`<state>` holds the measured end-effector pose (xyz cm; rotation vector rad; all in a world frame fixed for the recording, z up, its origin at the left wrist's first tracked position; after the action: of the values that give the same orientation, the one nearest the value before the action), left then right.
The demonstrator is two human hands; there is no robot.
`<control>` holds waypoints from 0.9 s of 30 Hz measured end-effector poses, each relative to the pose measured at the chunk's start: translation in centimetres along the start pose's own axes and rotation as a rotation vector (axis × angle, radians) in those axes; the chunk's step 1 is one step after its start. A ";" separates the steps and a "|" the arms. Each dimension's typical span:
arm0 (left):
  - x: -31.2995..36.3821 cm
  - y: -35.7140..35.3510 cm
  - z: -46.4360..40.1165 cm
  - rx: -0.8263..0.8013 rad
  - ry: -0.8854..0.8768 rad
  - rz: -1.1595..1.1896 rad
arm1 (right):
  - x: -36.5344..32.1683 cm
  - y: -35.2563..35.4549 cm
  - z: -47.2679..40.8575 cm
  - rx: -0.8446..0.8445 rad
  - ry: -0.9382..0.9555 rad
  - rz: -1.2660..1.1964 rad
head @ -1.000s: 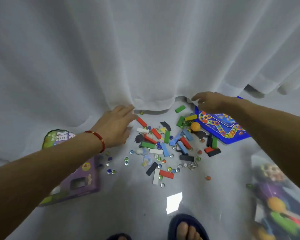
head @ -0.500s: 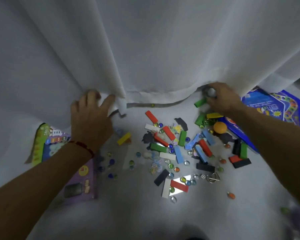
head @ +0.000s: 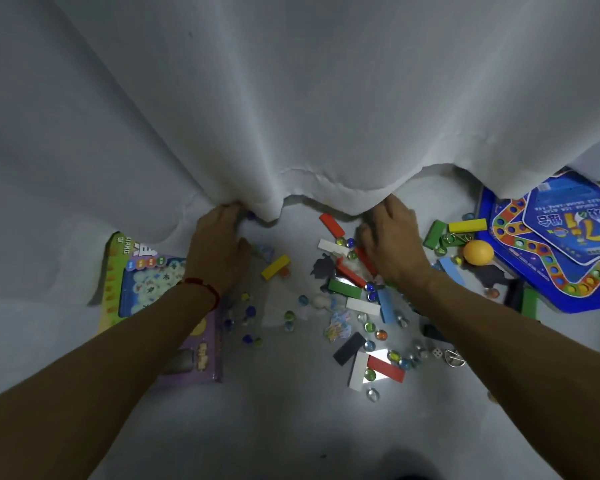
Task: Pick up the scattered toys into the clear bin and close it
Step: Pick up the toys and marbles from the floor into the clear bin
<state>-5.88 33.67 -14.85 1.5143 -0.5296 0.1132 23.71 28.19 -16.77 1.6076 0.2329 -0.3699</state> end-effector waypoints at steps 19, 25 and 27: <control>1.8 -2.5 2.0 -0.062 -0.020 0.185 | -3.3 -1.9 2.1 -0.057 0.198 0.002; 2.5 -2.1 3.0 -0.138 0.041 0.131 | -2.9 -0.1 2.2 -0.131 0.189 -0.125; 2.5 -1.9 3.5 -0.162 0.005 0.125 | -2.7 1.3 2.8 -0.115 0.135 -0.199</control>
<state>-3.81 29.51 -15.72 1.3233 -0.6152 0.1670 21.45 25.48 -14.68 1.5017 0.5111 -0.3931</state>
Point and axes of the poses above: each hand's wrist, its own z-axis away from the middle knuckle, its own y-axis out of the back of the hand, x = y × z, the point moved 1 cm from there along -z, towards the middle knuckle, and after that the axes turned 3 degrees about z, right-handed, at the moved point
